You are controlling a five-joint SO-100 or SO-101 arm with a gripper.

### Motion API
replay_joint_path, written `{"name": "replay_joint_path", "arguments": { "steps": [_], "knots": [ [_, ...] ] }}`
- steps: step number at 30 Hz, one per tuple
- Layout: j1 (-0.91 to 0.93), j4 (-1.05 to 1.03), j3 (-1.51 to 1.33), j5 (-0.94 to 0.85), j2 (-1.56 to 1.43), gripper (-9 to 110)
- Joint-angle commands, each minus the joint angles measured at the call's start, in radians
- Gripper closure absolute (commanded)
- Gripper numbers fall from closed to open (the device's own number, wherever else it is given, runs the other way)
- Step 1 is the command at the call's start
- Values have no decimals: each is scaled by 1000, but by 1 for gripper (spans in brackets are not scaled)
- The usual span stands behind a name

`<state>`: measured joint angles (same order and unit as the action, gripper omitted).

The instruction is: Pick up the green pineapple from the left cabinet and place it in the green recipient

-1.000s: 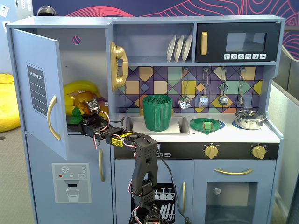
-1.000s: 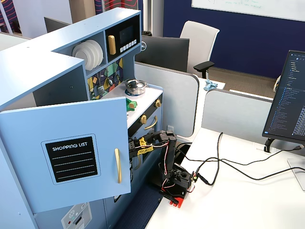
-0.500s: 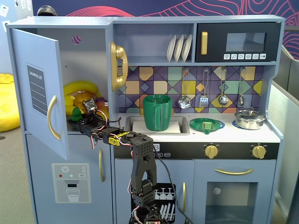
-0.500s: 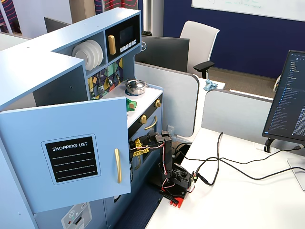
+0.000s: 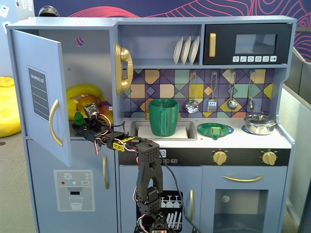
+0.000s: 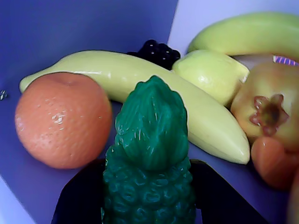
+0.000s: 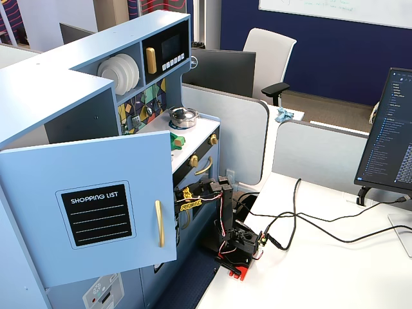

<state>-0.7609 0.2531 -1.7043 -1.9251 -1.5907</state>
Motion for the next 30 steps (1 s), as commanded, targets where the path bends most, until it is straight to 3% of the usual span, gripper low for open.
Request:
{"name": "replay_joint_path", "arguments": {
  "steps": [1,12,17,22,26,30],
  "knots": [
    [-17,-143,-14,-189,-198,101],
    [-54,-440,-175,-374,-701,101],
    [-71,-634,-212,-370,-965,101],
    [163,-833,-201,-319,-1141,101],
    [453,-976,-146,-156,-1201,101],
    [707,-977,-71,15,-1123,101]
  ]
}}
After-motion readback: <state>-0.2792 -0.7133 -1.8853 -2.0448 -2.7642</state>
